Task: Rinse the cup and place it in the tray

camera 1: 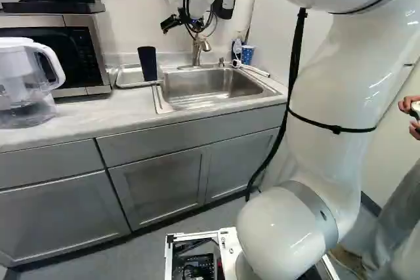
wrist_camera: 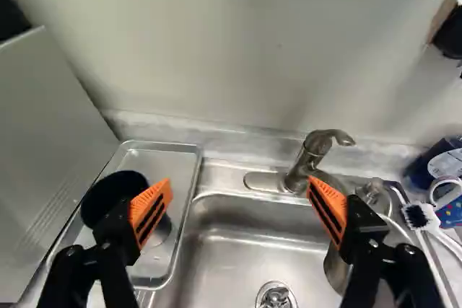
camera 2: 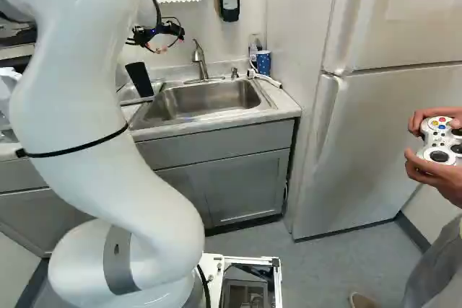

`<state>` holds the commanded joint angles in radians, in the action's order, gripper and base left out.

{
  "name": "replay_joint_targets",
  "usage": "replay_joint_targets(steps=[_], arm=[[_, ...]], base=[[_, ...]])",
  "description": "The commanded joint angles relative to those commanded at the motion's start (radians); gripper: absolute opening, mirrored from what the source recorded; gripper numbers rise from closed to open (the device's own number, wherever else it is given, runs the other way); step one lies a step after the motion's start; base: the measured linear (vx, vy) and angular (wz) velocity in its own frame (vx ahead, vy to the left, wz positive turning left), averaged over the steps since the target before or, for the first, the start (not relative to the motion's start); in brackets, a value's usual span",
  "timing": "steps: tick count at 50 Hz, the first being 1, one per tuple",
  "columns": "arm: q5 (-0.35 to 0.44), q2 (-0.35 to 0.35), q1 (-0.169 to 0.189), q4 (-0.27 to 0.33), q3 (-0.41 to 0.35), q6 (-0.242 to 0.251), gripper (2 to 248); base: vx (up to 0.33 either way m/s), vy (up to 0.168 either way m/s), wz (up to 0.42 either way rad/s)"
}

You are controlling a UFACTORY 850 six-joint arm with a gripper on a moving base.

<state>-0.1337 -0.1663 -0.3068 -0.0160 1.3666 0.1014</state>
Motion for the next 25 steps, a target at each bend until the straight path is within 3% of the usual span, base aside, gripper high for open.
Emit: replay_joint_targets(steps=[25], arm=[[-0.133, 0.125, -0.014, 0.0, -0.132, 0.0, 247]], base=[[0.0, 0.0, 0.0]])
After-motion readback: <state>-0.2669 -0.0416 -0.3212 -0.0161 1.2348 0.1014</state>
